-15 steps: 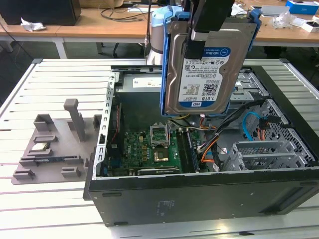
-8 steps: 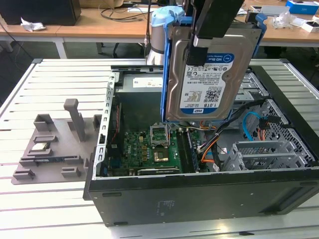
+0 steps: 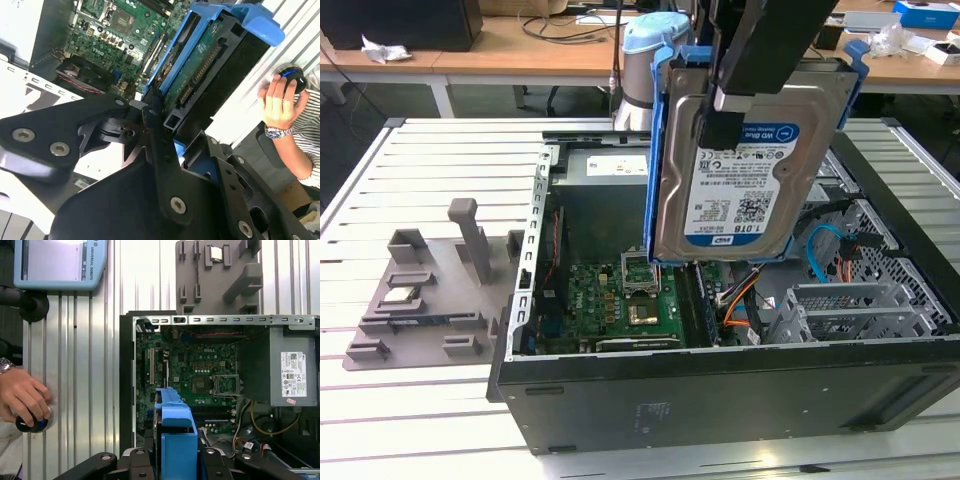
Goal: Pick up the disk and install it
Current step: 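Pick up the disk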
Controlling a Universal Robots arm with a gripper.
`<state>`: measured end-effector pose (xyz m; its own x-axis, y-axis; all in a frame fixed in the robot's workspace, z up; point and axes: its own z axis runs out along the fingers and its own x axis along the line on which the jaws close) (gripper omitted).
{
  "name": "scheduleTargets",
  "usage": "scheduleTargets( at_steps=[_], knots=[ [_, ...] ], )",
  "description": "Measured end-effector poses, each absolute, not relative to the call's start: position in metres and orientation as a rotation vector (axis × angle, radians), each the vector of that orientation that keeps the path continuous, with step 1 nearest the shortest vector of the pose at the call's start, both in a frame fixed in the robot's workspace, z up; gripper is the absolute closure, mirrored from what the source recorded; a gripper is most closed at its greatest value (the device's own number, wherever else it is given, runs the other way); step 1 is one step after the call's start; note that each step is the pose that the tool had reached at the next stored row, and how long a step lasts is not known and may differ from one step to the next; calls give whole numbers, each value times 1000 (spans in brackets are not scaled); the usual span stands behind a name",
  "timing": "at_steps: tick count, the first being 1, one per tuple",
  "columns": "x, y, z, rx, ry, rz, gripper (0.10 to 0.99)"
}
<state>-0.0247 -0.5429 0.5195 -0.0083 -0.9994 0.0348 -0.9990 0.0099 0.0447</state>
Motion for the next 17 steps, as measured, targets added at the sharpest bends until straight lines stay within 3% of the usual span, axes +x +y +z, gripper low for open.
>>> scheduleTargets(
  at_steps=[4,6,7,17],
  knots=[
    [-25,-550,519,2178,-2197,-25,718],
    [-25,-557,519,2218,-2234,-115,718],
    [-25,-560,519,2221,-2237,-122,718],
    [7,-564,518,2217,-2233,-113,718]
  ],
)
